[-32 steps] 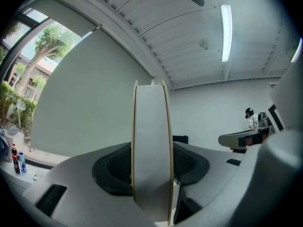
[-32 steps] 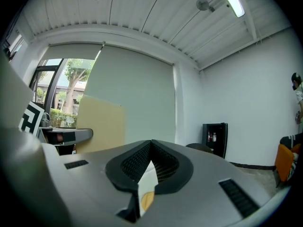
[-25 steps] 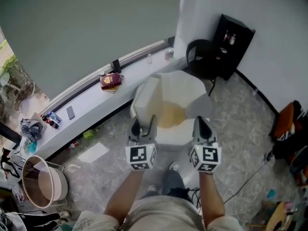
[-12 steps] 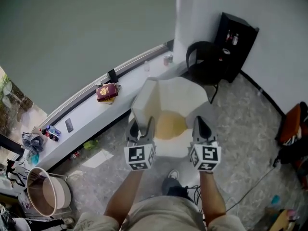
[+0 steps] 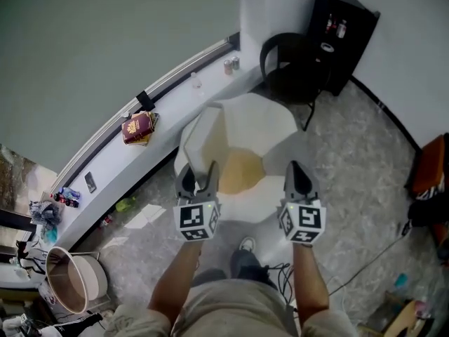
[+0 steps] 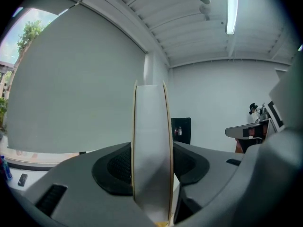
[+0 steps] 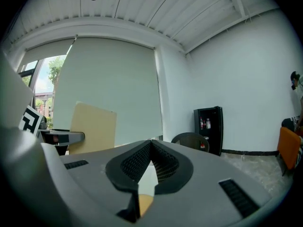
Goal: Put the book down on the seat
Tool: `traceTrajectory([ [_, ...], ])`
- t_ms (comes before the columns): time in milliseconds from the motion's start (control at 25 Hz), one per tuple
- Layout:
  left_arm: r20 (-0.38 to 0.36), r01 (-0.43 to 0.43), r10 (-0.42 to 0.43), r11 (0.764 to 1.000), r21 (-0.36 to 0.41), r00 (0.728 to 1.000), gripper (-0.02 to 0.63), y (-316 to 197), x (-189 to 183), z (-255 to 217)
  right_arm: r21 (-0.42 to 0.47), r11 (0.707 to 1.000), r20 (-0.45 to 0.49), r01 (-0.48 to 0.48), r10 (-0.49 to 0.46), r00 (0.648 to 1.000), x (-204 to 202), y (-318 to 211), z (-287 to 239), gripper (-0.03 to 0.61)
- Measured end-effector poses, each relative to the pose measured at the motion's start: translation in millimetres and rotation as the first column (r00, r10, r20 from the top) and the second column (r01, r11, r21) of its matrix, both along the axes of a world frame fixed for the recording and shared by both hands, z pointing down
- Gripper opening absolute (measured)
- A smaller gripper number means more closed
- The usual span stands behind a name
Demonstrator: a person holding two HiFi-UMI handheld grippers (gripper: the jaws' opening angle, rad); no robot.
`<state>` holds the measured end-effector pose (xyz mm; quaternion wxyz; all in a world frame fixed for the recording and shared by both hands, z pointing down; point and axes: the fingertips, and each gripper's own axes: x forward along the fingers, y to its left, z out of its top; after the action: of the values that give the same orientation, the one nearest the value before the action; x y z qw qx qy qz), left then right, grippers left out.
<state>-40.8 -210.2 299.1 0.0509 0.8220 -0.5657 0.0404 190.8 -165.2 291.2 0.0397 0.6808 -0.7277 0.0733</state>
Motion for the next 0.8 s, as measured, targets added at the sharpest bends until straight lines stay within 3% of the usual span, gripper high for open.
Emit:
traceTrajectory([
  [360, 0.039, -0.007, 0.011, 0.994, -0.107, 0.999, 0.229, -37.4, 29.1, 56.7, -0.1, 0.995, 0.024, 0.023, -0.021, 0.999, 18.2, -33.9, 54.8, 0.005],
  [800, 0.056, -0.038, 0.052, 0.971, -0.235, 0.997, 0.229, -85.1, 12.5, 141.8, -0.239, 0.971, -0.015, 0.007, -0.01, 1.0, -13.1, -65.3, 119.7, 0.005],
])
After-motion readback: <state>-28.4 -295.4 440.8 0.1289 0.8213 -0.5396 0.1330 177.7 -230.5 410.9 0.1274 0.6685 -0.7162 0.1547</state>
